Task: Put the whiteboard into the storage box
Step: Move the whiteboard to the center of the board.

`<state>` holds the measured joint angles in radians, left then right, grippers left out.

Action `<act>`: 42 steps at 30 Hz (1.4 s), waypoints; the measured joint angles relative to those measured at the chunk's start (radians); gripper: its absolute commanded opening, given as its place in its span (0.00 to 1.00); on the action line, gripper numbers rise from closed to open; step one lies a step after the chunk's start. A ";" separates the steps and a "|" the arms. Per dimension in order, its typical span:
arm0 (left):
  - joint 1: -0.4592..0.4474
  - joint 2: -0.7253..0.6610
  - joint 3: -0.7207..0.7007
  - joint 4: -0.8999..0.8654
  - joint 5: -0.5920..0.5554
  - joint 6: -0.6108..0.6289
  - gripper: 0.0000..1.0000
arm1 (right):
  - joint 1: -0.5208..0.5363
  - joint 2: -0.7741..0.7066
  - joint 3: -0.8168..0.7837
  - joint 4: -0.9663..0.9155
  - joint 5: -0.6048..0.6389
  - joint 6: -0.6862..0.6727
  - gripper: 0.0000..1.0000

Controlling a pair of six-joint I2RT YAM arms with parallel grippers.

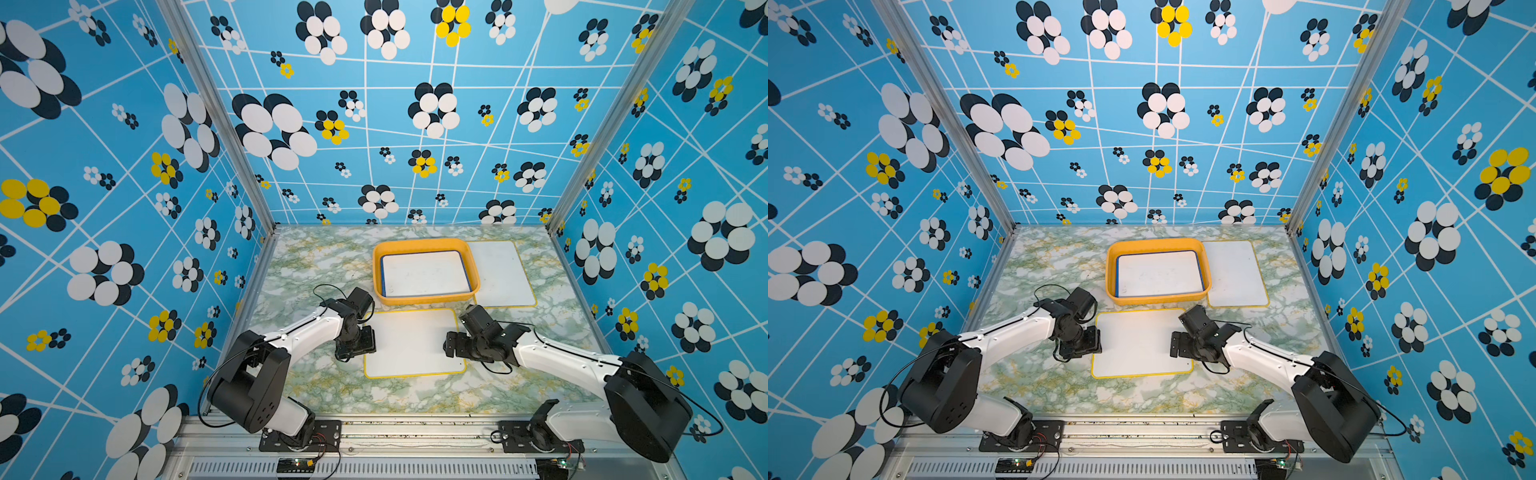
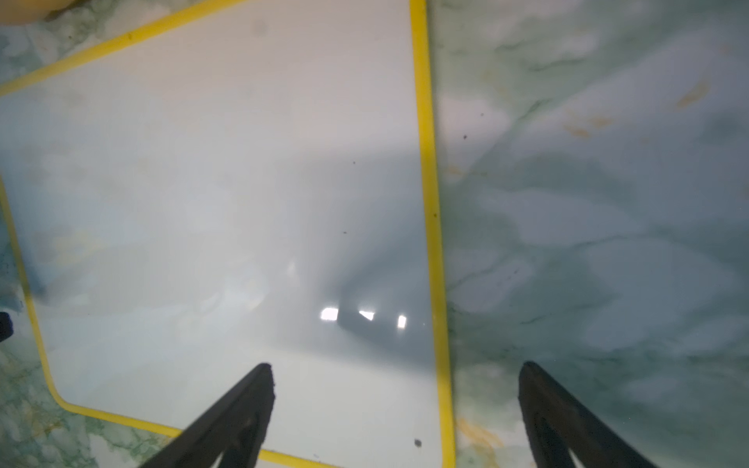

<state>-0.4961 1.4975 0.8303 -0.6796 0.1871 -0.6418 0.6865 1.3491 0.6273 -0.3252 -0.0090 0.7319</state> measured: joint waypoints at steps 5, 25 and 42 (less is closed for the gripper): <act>0.000 0.043 0.015 0.025 0.017 0.015 0.65 | 0.000 -0.002 -0.014 0.055 -0.046 0.013 0.95; -0.060 0.100 0.043 0.074 0.052 0.000 0.65 | 0.019 -0.220 -0.196 0.148 -0.124 0.187 0.94; -0.082 0.090 0.040 0.039 0.078 0.011 0.70 | 0.040 -0.196 -0.043 -0.056 0.010 0.063 0.98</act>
<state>-0.5785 1.5875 0.8700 -0.6411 0.2649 -0.6312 0.7261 1.1534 0.5846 -0.3817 0.0010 0.7948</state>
